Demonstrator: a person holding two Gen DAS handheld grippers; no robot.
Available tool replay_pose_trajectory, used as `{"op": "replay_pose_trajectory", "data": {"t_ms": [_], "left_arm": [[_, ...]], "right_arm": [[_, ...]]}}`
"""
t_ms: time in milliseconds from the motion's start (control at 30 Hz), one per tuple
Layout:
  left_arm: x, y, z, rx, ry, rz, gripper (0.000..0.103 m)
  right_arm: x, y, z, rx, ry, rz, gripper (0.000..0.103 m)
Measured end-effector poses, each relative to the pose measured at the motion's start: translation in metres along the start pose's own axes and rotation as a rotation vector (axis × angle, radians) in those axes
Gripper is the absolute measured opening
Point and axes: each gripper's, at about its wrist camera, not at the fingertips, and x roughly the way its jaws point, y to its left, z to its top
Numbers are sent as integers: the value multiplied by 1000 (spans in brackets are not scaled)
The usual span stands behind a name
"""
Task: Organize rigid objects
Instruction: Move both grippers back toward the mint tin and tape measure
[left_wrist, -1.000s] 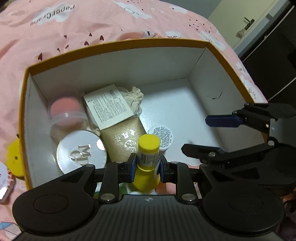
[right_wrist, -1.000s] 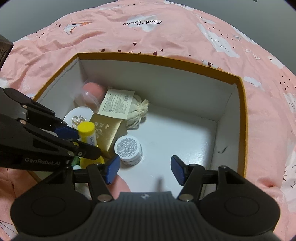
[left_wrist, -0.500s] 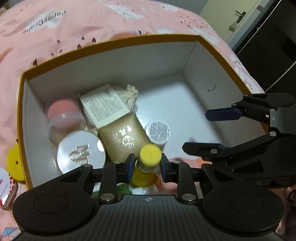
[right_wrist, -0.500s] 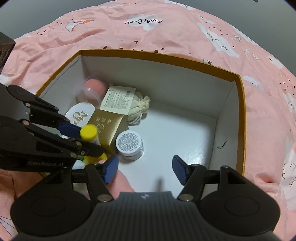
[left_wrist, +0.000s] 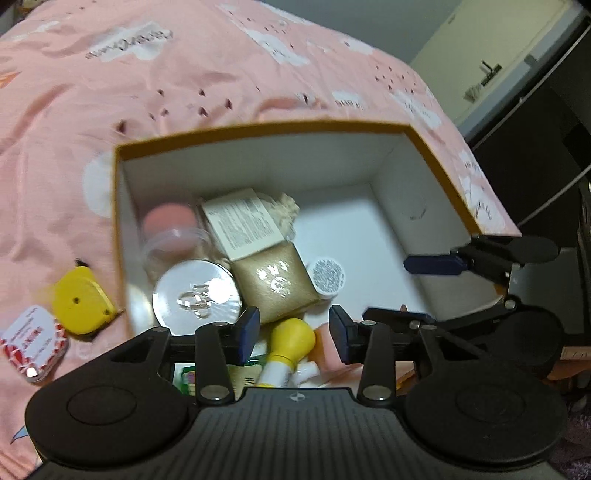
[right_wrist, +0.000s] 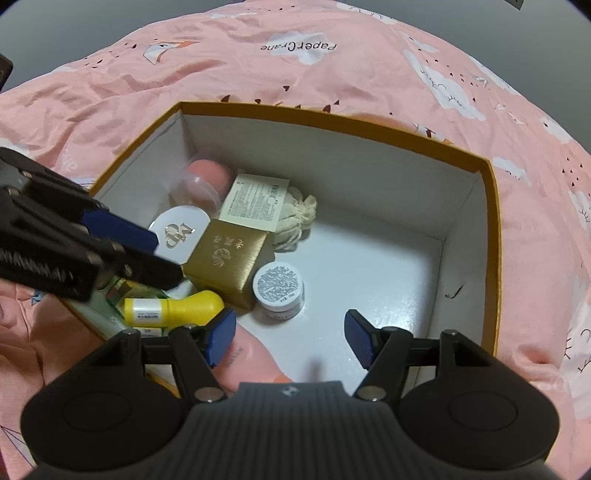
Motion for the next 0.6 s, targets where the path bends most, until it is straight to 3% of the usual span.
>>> {"op": "replay_pose_trajectory", "data": {"t_ms": [367, 600], "left_arm": [[-55, 13, -11, 20, -141, 93, 48], [-101, 34, -21, 24, -279, 219, 48]], "right_arm": [[-21, 34, 9, -52, -34, 18, 66], [-37, 63, 23, -98, -98, 50, 74]]}}
